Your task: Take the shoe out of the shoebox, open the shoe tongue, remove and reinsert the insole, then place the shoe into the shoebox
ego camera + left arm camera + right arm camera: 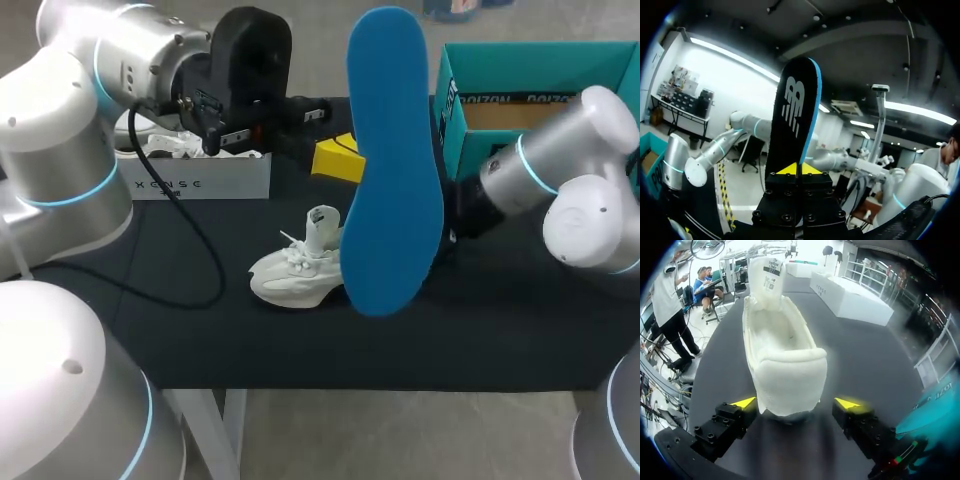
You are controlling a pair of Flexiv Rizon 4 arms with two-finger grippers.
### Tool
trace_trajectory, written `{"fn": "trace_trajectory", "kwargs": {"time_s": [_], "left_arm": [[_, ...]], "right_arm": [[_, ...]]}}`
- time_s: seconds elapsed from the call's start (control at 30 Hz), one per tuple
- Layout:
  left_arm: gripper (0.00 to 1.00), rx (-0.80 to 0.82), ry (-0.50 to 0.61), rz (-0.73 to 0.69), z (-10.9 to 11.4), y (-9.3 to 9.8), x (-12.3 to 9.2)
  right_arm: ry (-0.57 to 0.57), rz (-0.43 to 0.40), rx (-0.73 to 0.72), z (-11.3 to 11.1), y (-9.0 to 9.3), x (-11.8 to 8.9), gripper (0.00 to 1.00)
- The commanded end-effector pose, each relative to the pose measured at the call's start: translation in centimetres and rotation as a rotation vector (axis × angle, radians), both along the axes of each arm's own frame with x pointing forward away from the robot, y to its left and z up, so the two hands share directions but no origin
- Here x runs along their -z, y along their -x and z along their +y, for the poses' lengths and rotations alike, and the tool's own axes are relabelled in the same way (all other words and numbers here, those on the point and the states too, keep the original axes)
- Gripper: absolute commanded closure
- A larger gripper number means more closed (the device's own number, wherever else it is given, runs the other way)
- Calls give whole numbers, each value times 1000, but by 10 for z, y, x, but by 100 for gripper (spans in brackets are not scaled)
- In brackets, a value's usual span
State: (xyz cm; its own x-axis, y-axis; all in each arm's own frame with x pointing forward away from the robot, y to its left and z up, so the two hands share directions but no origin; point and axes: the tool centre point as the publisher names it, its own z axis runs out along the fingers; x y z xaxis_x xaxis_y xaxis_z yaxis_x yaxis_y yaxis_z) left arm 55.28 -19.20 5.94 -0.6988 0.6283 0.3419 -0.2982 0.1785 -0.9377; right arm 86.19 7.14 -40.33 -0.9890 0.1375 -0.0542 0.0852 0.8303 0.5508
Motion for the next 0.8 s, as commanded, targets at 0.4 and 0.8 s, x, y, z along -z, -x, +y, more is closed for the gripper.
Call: {"fn": "trace_trajectory", "kwargs": {"time_s": [0.4, 0.8], "left_arm": [[100, 3, 0, 0, -1, -1, 0], [100, 3, 0, 0, -1, -1, 0]], "right_arm": [[208, 59, -15, -1, -3, -13, 0], [529, 44, -53, -6, -3, -56, 0]]}}
